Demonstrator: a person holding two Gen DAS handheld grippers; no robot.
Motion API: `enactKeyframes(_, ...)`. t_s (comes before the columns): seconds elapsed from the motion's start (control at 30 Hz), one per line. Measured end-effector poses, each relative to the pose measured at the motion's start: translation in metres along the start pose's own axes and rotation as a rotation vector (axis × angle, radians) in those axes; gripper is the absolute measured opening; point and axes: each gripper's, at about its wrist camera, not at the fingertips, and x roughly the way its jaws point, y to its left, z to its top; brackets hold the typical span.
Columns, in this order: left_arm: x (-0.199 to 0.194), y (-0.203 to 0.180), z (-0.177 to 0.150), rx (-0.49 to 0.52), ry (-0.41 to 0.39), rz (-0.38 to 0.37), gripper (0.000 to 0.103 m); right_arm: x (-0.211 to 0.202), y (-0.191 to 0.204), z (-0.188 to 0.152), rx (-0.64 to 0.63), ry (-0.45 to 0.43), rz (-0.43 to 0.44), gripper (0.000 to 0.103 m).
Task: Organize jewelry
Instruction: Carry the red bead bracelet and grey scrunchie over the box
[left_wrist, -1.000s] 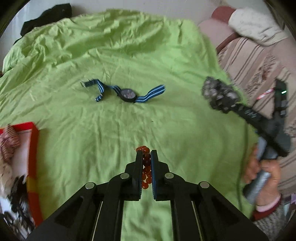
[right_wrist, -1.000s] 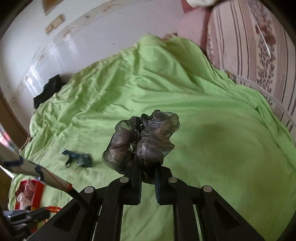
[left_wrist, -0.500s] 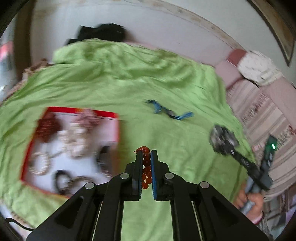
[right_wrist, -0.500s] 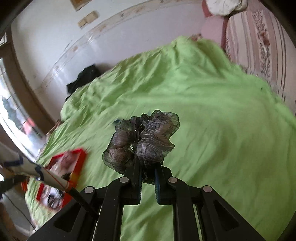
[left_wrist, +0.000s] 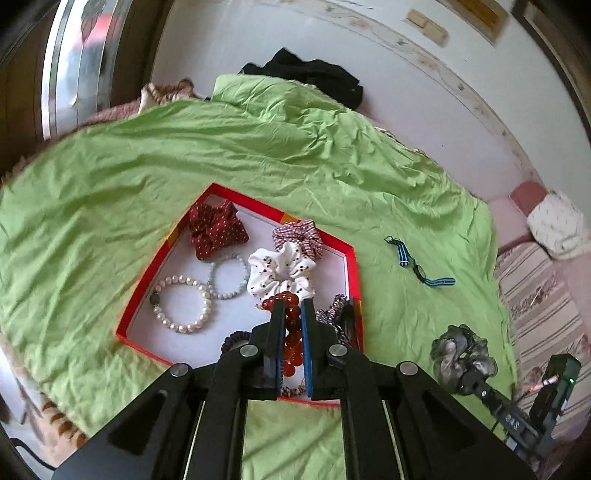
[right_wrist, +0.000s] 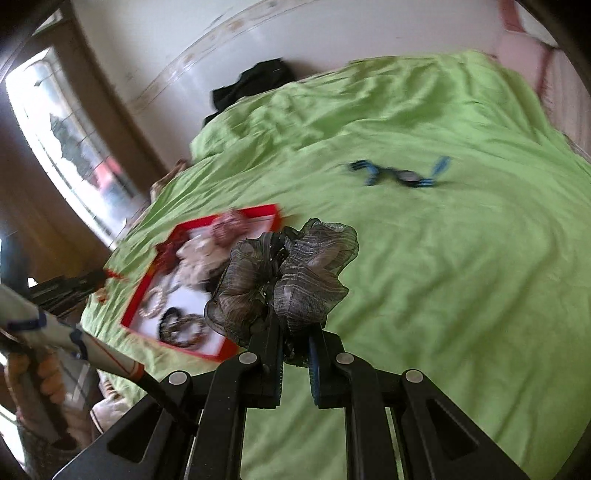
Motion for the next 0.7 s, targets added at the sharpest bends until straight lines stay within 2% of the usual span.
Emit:
enactKeyframes(0.17,0.033,0.009,0.006,-0.033,0.031,-0.053,0.007,0.021,0.044,0.012,-0.077,0.022,0.002,0.012)
enactKeyframes(0.33,0.062,0.017,0.008,-0.007,0.048,-0.067,0.007,0.046,0.069,0.021,-0.097,0.059,0.01,0.012)
enactKeyframes(0.7,0.107,0.048,-0.006,-0.009,0.148,-0.084,0.007,0.109,0.096,0.055,-0.163,0.094,-0.069,0.012)
